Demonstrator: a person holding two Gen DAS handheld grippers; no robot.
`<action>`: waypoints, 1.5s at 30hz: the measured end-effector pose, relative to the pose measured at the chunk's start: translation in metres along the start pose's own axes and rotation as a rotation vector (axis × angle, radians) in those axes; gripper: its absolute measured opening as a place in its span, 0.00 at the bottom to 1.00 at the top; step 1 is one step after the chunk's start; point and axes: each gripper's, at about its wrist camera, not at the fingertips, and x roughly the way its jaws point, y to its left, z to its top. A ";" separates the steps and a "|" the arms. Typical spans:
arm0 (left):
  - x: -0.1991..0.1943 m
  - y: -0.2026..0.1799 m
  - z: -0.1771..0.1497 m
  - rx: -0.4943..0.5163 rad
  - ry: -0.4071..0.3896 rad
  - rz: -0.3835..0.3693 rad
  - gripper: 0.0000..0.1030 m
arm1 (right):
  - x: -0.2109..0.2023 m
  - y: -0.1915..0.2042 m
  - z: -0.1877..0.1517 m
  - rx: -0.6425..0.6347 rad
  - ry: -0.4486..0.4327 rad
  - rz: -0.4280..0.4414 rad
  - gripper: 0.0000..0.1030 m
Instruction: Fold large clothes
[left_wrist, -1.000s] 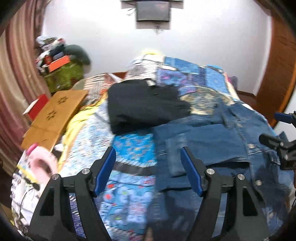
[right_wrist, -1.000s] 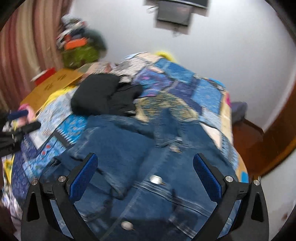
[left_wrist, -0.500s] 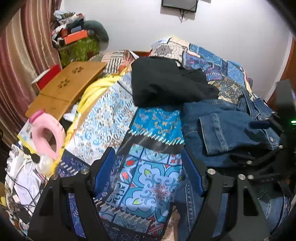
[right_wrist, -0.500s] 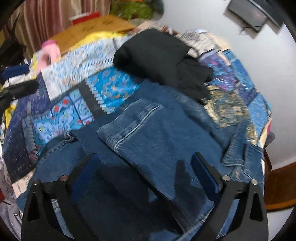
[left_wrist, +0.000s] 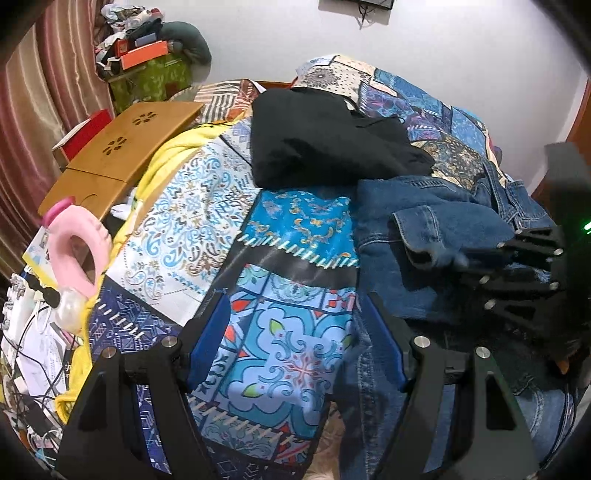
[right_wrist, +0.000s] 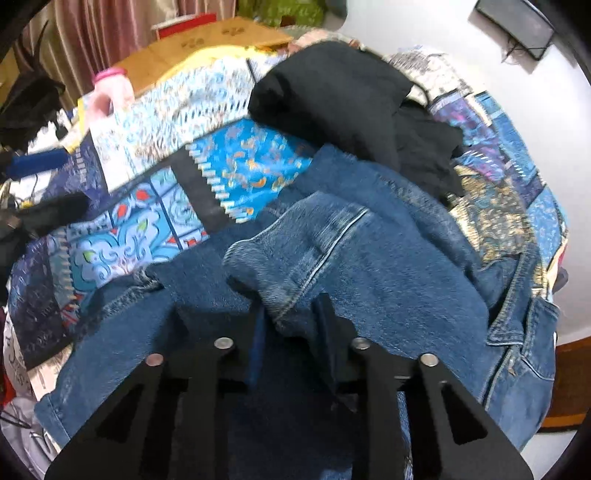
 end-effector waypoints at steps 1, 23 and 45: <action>0.000 -0.003 0.000 0.004 -0.001 -0.003 0.70 | -0.007 -0.003 -0.001 0.018 -0.025 -0.004 0.19; -0.019 -0.079 0.016 0.124 -0.047 -0.065 0.70 | -0.192 -0.136 -0.114 0.598 -0.496 -0.135 0.11; -0.021 -0.145 0.000 0.241 -0.013 -0.122 0.70 | -0.140 -0.164 -0.262 0.986 -0.254 -0.030 0.17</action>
